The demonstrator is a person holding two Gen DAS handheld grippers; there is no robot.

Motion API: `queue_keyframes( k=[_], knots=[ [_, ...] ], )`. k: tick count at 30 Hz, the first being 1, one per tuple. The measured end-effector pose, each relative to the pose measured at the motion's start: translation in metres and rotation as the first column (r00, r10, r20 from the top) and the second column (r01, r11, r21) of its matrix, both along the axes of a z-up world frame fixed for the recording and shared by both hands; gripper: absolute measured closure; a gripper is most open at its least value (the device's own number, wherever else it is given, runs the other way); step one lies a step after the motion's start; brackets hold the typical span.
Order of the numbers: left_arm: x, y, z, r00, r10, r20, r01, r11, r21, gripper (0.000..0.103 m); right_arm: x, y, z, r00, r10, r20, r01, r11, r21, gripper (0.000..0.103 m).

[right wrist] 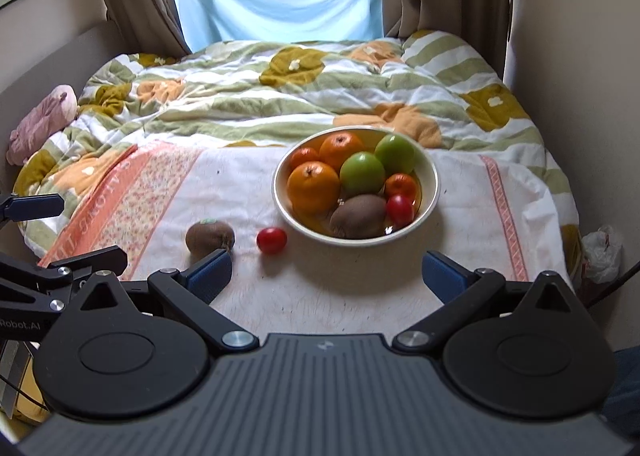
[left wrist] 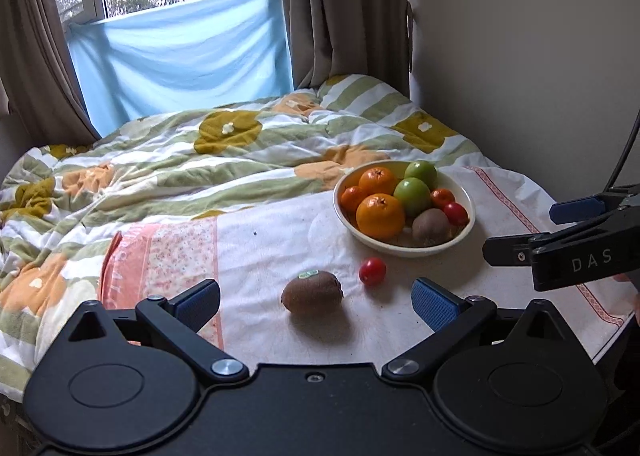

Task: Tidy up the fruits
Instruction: 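Withdraw both open grippers from the bowl toward the last kiwi and tomato, then grasp the stickered kiwi with the left gripper while the right grasps the red tomato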

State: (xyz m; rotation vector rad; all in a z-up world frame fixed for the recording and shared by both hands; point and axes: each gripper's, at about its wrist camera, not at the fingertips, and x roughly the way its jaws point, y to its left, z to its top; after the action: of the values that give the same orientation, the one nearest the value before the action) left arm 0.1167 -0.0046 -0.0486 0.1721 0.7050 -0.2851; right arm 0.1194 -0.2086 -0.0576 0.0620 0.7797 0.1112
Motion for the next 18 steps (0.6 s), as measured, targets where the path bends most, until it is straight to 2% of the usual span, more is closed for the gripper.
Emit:
queue_keyframes(
  k=[3,9,18],
  knots=[
    [0.011,0.006,-0.013,0.998,0.003,-0.066,-0.004,1.000,-0.027,0.000,0.001,0.007,-0.013,0.999,-0.021,-0.034,0.022,0.999,0.027,0.000],
    [0.039,0.015,-0.034,0.990,0.006,-0.144,-0.014,0.999,-0.050,0.000,0.016,0.020,-0.029,0.992,-0.084,-0.091,0.089,0.995,0.054,0.000],
    [0.086,0.017,-0.066,0.972,0.031,-0.235,-0.058,0.992,-0.113,0.002,0.052,0.015,-0.055,0.958,-0.236,-0.161,0.256,0.959,0.117,0.000]
  ],
)
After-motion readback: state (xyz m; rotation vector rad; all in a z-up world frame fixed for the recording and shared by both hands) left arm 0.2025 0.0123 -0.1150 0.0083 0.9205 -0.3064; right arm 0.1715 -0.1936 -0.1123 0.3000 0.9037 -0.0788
